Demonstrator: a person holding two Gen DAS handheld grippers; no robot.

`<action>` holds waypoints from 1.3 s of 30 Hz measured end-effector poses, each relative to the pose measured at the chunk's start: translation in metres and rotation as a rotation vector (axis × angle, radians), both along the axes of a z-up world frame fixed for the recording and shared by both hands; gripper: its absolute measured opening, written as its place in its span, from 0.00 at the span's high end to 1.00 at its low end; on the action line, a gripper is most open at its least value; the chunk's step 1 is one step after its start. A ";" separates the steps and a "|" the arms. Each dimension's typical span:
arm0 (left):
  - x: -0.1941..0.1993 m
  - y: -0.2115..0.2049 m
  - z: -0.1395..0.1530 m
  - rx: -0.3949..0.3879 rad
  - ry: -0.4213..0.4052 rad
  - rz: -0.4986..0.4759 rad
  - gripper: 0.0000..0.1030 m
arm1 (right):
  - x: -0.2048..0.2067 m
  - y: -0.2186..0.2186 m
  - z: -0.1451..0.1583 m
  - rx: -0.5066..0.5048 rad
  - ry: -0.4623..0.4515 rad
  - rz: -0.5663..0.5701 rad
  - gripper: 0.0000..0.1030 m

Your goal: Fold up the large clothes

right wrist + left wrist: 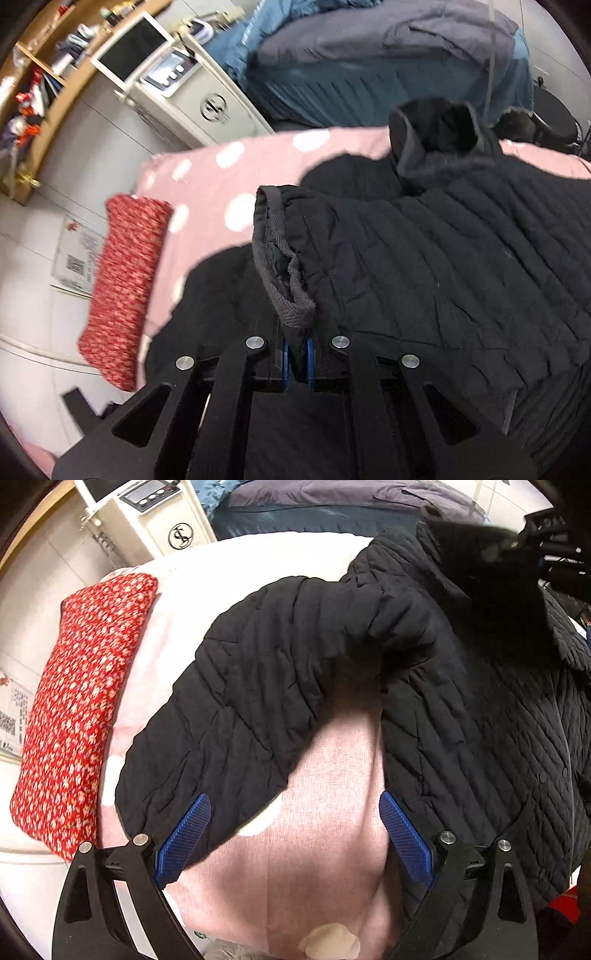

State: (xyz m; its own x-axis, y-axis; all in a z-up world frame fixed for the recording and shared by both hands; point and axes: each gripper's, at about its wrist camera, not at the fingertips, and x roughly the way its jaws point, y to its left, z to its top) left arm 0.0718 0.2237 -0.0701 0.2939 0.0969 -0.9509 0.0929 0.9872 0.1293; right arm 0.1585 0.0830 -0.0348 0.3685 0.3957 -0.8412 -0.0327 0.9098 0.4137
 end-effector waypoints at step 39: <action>0.146 -0.203 -0.090 -0.008 0.152 -0.169 0.05 | -0.020 -0.223 -0.126 -0.549 0.127 -0.078 0.08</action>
State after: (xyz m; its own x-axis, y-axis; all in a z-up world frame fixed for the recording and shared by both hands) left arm 0.2177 0.0210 -0.1600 0.1587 0.0507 -0.9860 0.2745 0.9571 0.0933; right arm 0.1389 -0.1401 -0.1604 0.2618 -0.1361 -0.9555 0.0624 0.9903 -0.1240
